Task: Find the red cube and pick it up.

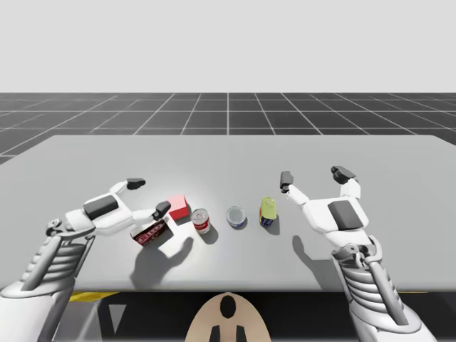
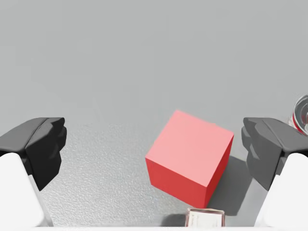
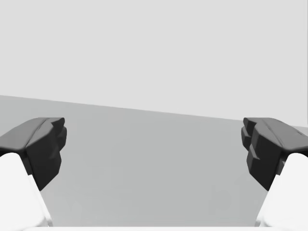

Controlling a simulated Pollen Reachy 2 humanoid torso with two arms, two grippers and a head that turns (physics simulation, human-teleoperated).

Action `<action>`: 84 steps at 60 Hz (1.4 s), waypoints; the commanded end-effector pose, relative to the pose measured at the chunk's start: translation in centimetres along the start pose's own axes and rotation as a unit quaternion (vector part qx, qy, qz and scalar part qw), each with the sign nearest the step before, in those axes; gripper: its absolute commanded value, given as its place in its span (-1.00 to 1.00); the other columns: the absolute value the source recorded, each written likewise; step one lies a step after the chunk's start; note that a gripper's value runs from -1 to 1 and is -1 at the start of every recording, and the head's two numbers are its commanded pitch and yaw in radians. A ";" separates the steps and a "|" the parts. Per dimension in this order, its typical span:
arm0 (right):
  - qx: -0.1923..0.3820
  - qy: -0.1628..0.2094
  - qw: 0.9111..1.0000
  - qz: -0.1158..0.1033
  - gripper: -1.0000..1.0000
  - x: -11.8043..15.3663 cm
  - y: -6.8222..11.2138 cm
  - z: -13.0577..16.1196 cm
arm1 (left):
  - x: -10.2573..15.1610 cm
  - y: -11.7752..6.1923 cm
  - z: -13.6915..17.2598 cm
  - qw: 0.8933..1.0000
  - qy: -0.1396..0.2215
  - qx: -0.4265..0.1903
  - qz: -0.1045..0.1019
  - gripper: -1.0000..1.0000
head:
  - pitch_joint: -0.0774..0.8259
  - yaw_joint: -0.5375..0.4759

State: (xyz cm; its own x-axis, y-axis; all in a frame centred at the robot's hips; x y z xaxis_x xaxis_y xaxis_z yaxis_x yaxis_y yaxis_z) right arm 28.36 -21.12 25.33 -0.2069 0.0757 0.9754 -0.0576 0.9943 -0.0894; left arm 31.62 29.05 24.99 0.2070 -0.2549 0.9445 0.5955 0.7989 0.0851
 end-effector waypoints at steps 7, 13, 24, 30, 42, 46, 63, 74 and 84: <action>-0.002 0.000 1.000 -0.006 -1.00 0.0 0.3 0.0 | -1.8 1.5 -1.3 0.991 0.059 -0.115 -0.029 -1.00 | 0.64 0.62; -0.002 0.000 1.000 -0.006 -1.00 -0.1 0.3 0.0 | -2.2 1.5 -2.2 0.989 0.070 -0.126 -0.029 -1.00 | 0.64 0.62; -0.003 -0.001 1.000 -0.006 -1.00 0.0 0.2 0.1 | -3.0 1.2 -3.8 0.986 0.088 -0.143 -0.024 -1.00 | 0.64 0.61; -0.002 -0.002 1.000 -0.006 -1.00 0.0 0.2 0.1 | -3.3 0.8 -4.5 0.984 0.095 -0.150 -0.024 -1.00 | 0.65 0.60; -0.003 -0.003 1.000 -0.006 -1.00 0.0 0.1 0.1 | -3.5 0.2 -6.4 0.981 0.109 -0.156 -0.030 -1.00 | 0.64 0.59; -0.003 -0.004 1.000 -0.007 -1.00 0.0 0.1 0.1 | -3.8 0.1 -7.0 0.981 0.116 -0.156 -0.031 -1.00 | 0.64 0.58; -0.003 -0.005 1.000 -0.008 -1.00 0.1 0.0 0.1 | -4.8 0.4 -8.7 0.979 0.140 -0.146 -0.032 -1.00 | 0.64 0.56; -0.003 -0.005 1.000 -0.009 -1.00 0.1 -0.1 0.1 | -5.2 0.2 -8.9 0.976 0.156 -0.147 -0.038 -0.33 | 0.62 0.56; -0.003 -0.005 1.000 -0.011 -1.00 0.1 -0.1 0.1 | -5.2 -0.3 -8.3 0.971 0.171 -0.157 -0.058 0.98 | 0.61 0.56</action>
State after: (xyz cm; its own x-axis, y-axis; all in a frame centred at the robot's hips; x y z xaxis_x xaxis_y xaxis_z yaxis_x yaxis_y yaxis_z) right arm 28.27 -21.38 25.51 -0.2179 0.0669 0.9737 -0.0547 0.9952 -0.0806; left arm 37.92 25.43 19.80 0.2785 -0.4745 0.8350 0.7902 0.6074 0.0816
